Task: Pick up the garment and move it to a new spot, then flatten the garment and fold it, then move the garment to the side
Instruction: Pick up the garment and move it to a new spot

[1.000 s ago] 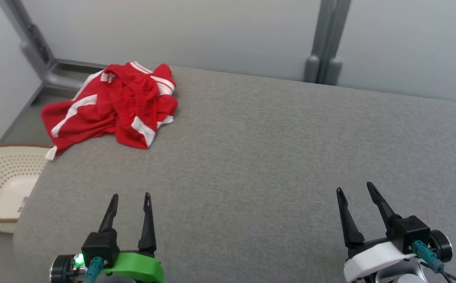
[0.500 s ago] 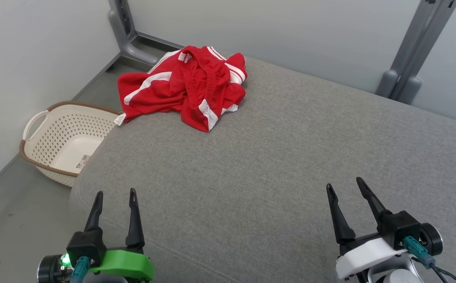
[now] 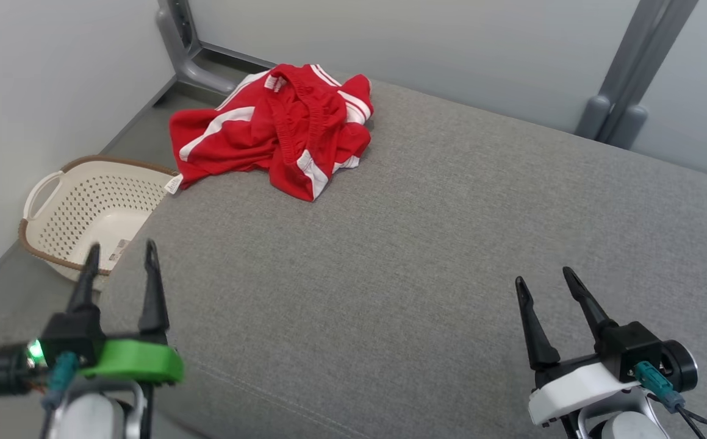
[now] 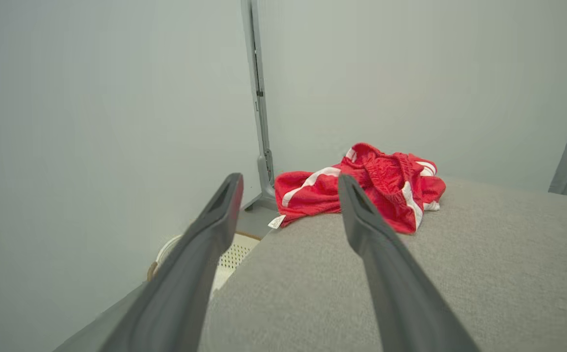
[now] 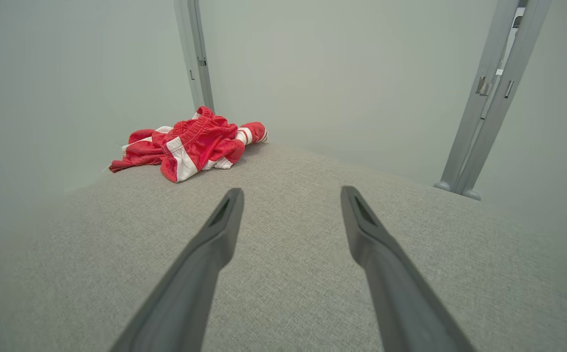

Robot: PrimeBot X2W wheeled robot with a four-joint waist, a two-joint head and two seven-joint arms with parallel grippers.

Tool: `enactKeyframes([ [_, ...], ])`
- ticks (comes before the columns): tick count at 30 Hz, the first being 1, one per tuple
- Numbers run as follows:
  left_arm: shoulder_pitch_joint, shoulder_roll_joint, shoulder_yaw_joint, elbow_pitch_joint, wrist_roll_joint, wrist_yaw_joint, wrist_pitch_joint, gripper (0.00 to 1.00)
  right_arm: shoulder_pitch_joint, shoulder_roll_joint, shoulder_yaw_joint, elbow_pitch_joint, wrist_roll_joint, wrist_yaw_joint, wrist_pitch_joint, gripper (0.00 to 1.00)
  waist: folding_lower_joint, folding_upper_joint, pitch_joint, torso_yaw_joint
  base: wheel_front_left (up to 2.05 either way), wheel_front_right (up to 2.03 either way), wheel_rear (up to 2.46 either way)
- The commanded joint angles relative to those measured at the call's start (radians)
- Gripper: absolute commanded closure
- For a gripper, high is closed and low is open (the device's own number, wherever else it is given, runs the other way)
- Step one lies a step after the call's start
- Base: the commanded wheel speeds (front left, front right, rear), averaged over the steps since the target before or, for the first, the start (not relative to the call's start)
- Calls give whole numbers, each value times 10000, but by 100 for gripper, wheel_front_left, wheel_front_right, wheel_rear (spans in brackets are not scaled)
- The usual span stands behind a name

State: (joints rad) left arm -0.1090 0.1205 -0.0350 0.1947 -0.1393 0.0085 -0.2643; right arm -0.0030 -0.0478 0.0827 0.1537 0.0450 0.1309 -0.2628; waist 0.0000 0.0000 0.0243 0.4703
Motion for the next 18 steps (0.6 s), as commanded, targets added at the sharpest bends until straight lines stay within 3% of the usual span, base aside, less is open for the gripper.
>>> enactKeyframes([
  [1,-627,275,105,-66,112,-128,-5,0,55,-44,-113,-77,-110,-3,-32,0,0,0,171,-277,0,0,0],
  [7,-3385,1354,150,562,307,-796,101,0,-224,-47,-100,-175,-481,-3,-32,0,0,0,809,-968,0,0,0],
  [12,-5806,1619,154,1896,-703,-1214,1387,0,-597,-45,-107,-270,-884,-4,-32,0,0,0,1650,-1508,0,0,0],
  [18,-7730,1725,-234,4017,-1480,-1361,2543,0,-1019,-45,-107,-379,-1518,-5,-32,0,0,0,2683,-1865,0,0,0],
])
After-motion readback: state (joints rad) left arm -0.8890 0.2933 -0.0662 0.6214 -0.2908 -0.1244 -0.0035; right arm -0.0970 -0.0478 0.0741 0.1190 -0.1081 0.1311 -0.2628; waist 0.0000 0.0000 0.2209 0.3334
